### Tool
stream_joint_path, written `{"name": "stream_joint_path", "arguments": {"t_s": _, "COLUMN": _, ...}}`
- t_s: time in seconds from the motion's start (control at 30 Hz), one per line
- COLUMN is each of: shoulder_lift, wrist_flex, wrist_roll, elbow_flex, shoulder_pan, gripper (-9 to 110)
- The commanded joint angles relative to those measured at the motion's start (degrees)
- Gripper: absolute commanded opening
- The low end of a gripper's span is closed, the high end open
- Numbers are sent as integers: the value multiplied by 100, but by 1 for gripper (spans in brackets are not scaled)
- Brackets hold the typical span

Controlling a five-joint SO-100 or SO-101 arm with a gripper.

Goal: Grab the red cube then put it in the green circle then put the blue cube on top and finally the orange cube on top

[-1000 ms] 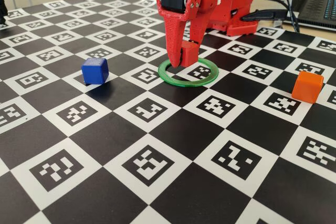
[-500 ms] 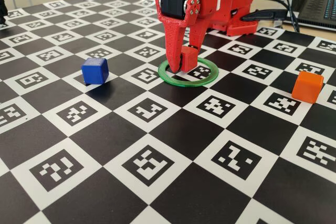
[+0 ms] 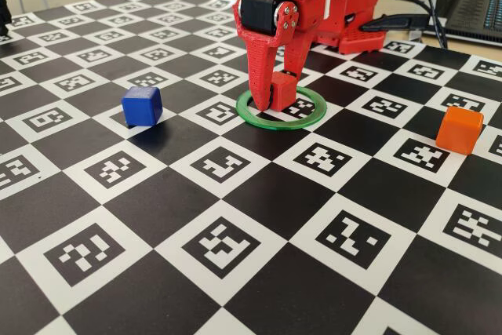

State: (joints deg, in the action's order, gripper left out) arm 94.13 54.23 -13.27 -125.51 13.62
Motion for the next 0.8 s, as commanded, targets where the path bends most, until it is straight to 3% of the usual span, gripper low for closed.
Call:
{"name": "stream_joint_path", "arguments": {"t_s": 0.0, "shoulder_lift": 88, "wrist_flex": -97, "wrist_roll": -18, "elbow_flex": 44, "shoulder_pan": 70, "gripper": 7}}
{"name": "stream_joint_path", "arguments": {"t_s": 0.3, "shoulder_lift": 53, "wrist_flex": -70, "wrist_roll": 18, "elbow_flex": 62, "shoulder_pan": 97, "gripper": 10}}
{"name": "stream_joint_path", "arguments": {"t_s": 0.77, "shoulder_lift": 62, "wrist_flex": -79, "wrist_roll": 132, "elbow_flex": 53, "shoulder_pan": 123, "gripper": 26}}
